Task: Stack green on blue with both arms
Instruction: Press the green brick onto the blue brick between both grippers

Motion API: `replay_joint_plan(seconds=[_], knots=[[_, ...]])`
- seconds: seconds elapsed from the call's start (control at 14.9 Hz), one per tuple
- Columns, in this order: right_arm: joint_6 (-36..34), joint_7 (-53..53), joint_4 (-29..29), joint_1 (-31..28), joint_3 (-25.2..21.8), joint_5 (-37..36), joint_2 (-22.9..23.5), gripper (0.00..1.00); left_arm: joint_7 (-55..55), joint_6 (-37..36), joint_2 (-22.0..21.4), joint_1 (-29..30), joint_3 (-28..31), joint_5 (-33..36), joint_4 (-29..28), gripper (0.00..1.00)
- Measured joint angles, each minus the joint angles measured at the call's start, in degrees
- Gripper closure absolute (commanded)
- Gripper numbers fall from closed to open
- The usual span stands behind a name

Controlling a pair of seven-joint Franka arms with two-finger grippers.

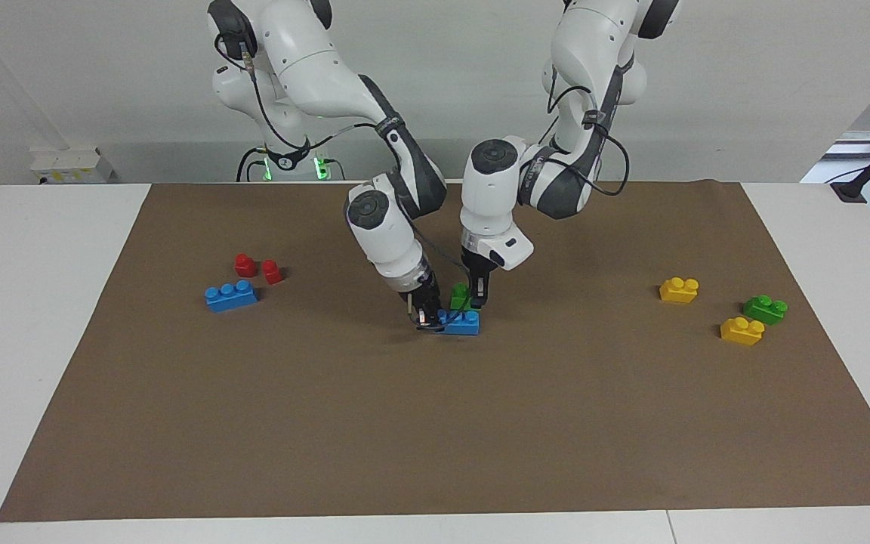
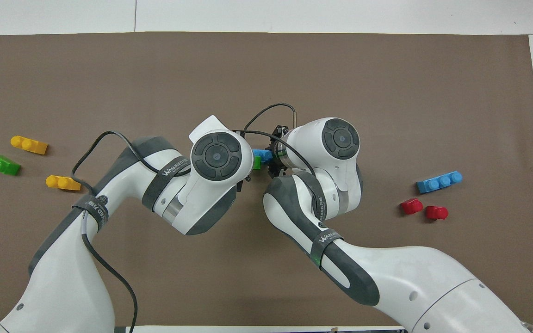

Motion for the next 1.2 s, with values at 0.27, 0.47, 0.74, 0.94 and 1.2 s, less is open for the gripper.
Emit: replay_joint_plan(seconds=[0.27, 0.47, 0.74, 0.94, 1.2], knots=[[0.0, 0.0, 0.0, 0.0, 0.0, 0.0, 0.0, 1.00, -0.2, 1.1, 0.5, 0.0, 0.2, 0.7, 0.2, 1.00], [0.0, 0.0, 0.0, 0.0, 0.0, 0.0, 0.0, 1.00, -0.4, 1.3, 0.7, 0.0, 0.2, 1.5, 0.4, 1.00], [0.0, 0.0, 0.0, 0.0, 0.0, 0.0, 0.0, 1.00, -0.6, 1.5, 1.1, 0.0, 0.3, 2.3, 0.8, 1.00], [0.0, 0.0, 0.0, 0.0, 0.0, 0.0, 0.0, 1.00, -0.7, 1.7, 2.1, 0.0, 0.4, 2.7, 1.5, 1.00], [0.1, 0.0, 0.0, 0.0, 0.0, 0.0, 0.0, 1.00, -2.4, 2.1, 3.4, -0.2, 0.3, 4.7, 2.0, 1.00]])
